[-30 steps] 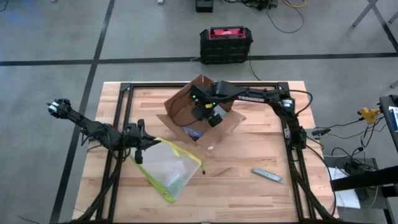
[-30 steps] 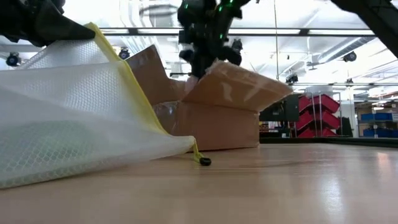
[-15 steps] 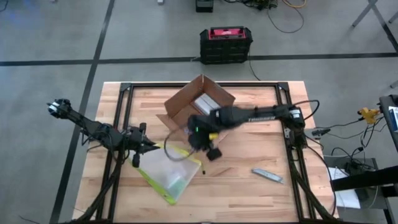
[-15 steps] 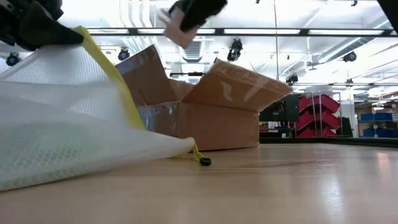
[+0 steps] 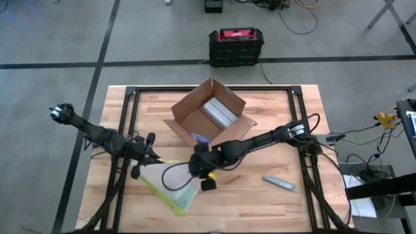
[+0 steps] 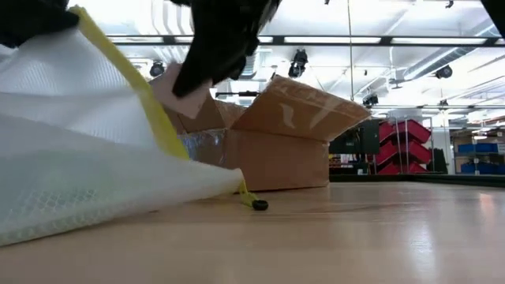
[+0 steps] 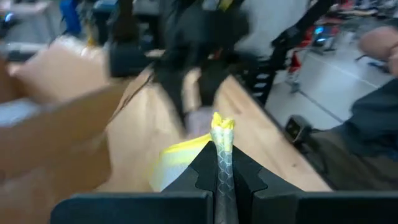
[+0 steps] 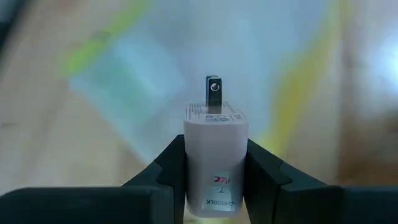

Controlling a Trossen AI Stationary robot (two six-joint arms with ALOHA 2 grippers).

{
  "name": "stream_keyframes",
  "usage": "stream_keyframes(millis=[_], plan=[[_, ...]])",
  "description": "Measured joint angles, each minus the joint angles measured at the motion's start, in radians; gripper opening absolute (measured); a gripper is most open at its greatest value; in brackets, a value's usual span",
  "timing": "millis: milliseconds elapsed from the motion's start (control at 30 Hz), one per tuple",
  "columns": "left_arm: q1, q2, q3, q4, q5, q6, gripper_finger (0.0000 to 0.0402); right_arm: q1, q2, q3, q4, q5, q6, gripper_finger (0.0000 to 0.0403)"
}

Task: Unpack boxes
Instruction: Put the light pink charger adapter into the transparent zip bag

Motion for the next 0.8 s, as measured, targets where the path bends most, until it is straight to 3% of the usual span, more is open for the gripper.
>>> stream_keyframes(millis=[200, 433, 667, 800], plan=[[0.0, -0.017, 0.03, 0.014, 0.077, 0.073, 0.0, -0.002, -0.009, 0.0, -0.007, 0.049, 0.014, 0.009], [0.0, -0.025, 0.042, 0.019, 0.077, 0.099, 0.0, -0.012, -0.063, 0.003, -0.014, 0.052, -0.006, 0.009], [0.0, -0.028, 0.042, 0.176, 0.071, 0.165, 0.0, -0.009, -0.065, 0.068, -0.007, 0.016, -0.058, 0.009], [0.0, -0.024, 0.042, 0.186, 0.053, 0.166, 0.0, -0.008, -0.065, 0.095, -0.007, 0.015, -0.065, 0.009]])
